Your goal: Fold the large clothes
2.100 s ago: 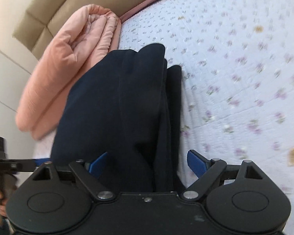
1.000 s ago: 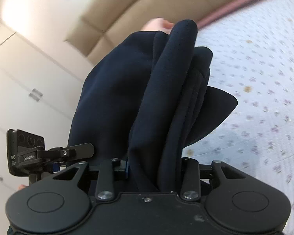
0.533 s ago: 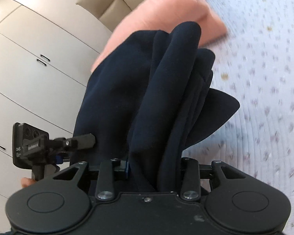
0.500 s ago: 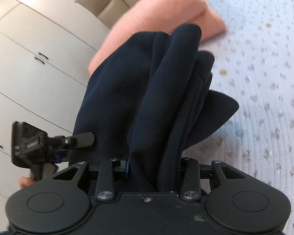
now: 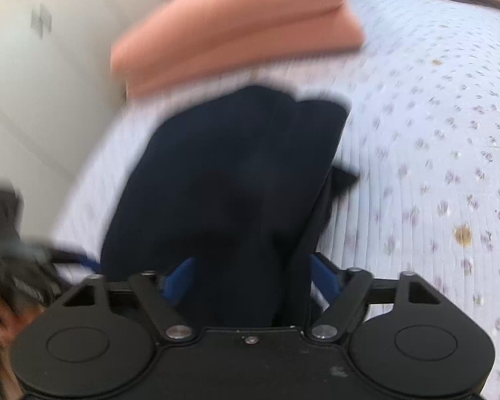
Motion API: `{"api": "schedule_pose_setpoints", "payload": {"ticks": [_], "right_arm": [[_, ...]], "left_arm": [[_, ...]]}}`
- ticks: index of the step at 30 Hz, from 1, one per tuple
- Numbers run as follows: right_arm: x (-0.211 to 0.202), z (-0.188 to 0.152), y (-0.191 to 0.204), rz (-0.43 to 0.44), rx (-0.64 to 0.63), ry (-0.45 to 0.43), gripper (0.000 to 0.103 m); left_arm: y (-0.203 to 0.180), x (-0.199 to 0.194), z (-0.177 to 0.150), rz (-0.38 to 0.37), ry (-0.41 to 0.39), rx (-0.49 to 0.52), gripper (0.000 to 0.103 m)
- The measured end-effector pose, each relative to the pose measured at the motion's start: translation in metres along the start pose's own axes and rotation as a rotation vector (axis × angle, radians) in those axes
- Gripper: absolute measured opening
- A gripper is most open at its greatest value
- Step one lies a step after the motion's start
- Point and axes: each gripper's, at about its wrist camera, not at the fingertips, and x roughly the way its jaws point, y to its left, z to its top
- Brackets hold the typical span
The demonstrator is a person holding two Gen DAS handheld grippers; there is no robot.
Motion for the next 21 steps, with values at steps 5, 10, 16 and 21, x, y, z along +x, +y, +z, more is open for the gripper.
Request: {"api": "schedule_pose_setpoints", "payload": {"ticks": [5,10,16,21], "right_arm": [[0.038,-0.032,-0.022,-0.129,-0.065,0.204,0.103],[-0.014,-0.001,-0.011,-0.172,-0.077,0.099,0.102],[0.002,0.074,0.022,0.100,0.011,-0.070,0.103],[0.092,0.108,0.017,0.016,0.051,0.011,0.103]], "left_arm": [[0.000,-0.005,-0.015,0.015,0.019,0.007,0.096],[-0.010,-0.009,-0.022,0.027,0.019,0.050,0.096],[-0.025,0.022,-0.038,0.022,0.130,0.079,0.101],[-0.028,0.027,-0.038,0.032,0.123,0.098,0.103]]}}
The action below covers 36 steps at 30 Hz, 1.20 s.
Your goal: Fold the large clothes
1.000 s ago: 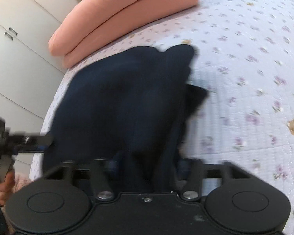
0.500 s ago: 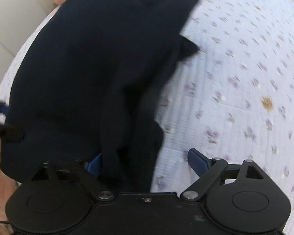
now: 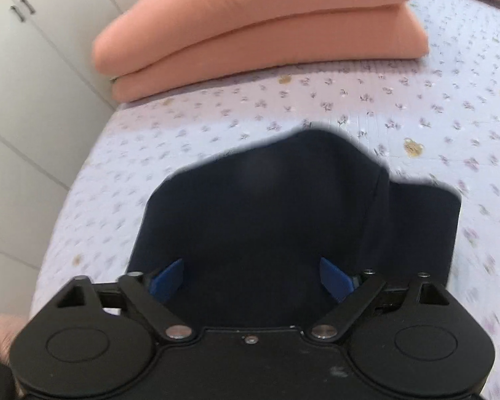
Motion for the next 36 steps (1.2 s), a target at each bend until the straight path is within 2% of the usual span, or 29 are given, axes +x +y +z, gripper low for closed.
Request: {"api": "schedule_pose_setpoints", "payload": {"ticks": [3,7,8,9,11,14,18,22,25,29,34,36], "right_arm": [[0.030,0.023,0.011,-0.051,-0.001,-0.032,0.103],[0.025,0.034,-0.008,-0.027,0.113,-0.040,0.102],[0.027,0.041,-0.003,-0.055,0.129,-0.051,0.098],[0.013,0.041,-0.005,-0.093,0.134,-0.069,0.093],[-0.019,0.042,-0.007,-0.178,0.143,-0.100,0.093],[-0.088,0.030,-0.016,-0.159,0.158,-0.184,0.098],[-0.175,-0.010,0.006,-0.164,0.077,-0.259,0.103],[-0.217,-0.065,0.045,-0.166,-0.004,-0.263,0.103],[-0.221,-0.106,0.072,-0.189,-0.031,-0.242,0.103],[-0.207,-0.150,0.093,-0.203,0.006,-0.185,0.103],[-0.190,-0.191,0.116,-0.274,-0.014,-0.126,0.103],[-0.186,-0.204,0.119,-0.275,-0.004,-0.113,0.103]], "left_arm": [[0.006,0.002,0.005,-0.013,0.005,-0.003,0.103],[0.005,-0.005,0.006,-0.002,-0.005,0.000,0.102],[0.003,-0.010,0.005,0.006,-0.010,0.007,0.098],[-0.001,-0.019,0.003,0.018,-0.017,0.020,0.096],[-0.008,-0.039,-0.002,0.059,-0.046,0.043,0.096],[-0.019,-0.069,-0.006,0.179,-0.107,0.054,0.097],[-0.034,-0.104,-0.011,0.319,-0.200,0.056,0.102],[-0.048,-0.125,-0.019,0.384,-0.255,0.052,0.103],[-0.052,-0.125,-0.024,0.403,-0.272,0.020,0.103],[-0.056,-0.120,-0.040,0.413,-0.285,0.004,0.103],[-0.054,-0.122,-0.056,0.450,-0.295,-0.021,0.103],[-0.055,-0.124,-0.063,0.459,-0.301,-0.028,0.103]]}}
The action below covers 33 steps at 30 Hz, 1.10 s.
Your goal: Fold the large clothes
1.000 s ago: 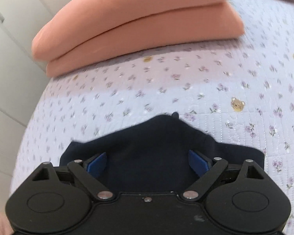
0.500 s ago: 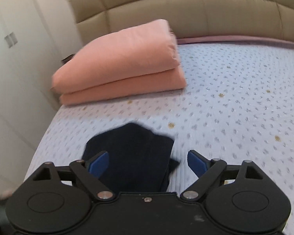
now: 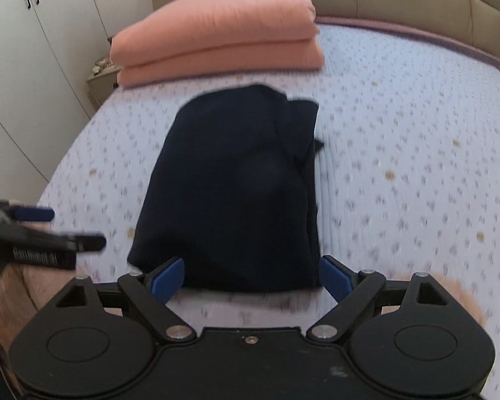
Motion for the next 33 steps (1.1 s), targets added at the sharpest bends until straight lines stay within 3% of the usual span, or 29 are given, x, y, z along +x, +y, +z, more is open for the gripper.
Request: {"api": "schedule_pose_setpoints", "payload": {"ticks": [12,33], "right_arm": [[0.015,-0.026,0.000,0.013,0.062,0.072,0.103],[0.010,-0.027,0.002,0.030,0.063,0.058,0.103]], "left_arm": [[-0.003,-0.001,-0.023,-0.007,0.033,-0.008,0.103],[-0.004,-0.001,-0.023,-0.005,0.031,-0.020,0.103]]}}
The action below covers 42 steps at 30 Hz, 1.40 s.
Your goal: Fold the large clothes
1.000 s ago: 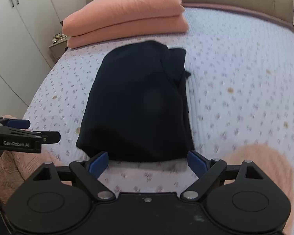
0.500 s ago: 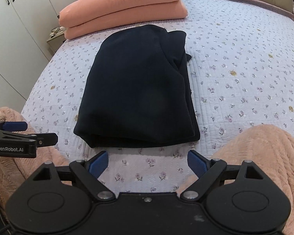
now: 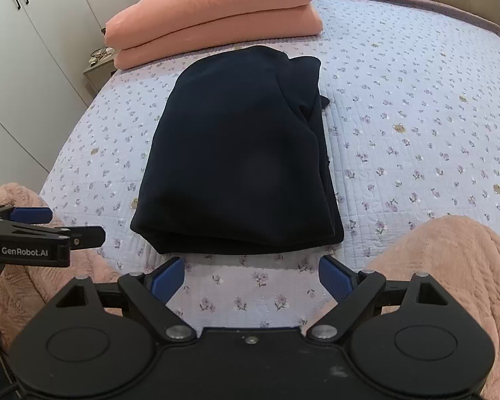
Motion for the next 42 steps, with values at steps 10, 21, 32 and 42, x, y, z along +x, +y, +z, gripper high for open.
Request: {"api": "schedule_pose_setpoints", "payload": {"ticks": [10,21,32,42], "right_arm": [[-0.0003,0.0005,0.0013,0.002,-0.009,-0.006,0.103],[-0.0010,0.0017,0.0012,0.008,-0.007,-0.012,0.103],[-0.0001,0.0017,0.0030,0.013,-0.007,-0.013,0.103],[0.0000,0.0016,0.0043,0.014,-0.008,-0.015,0.103]], "left_arm": [[0.0000,0.0005,0.0009,0.003,0.003,-0.001,0.103],[0.0002,0.0002,0.0014,0.003,0.001,-0.001,0.103],[-0.0021,-0.0001,0.0027,0.007,0.000,0.004,0.103],[-0.0030,0.0006,0.0031,0.006,0.002,0.007,0.103]]}}
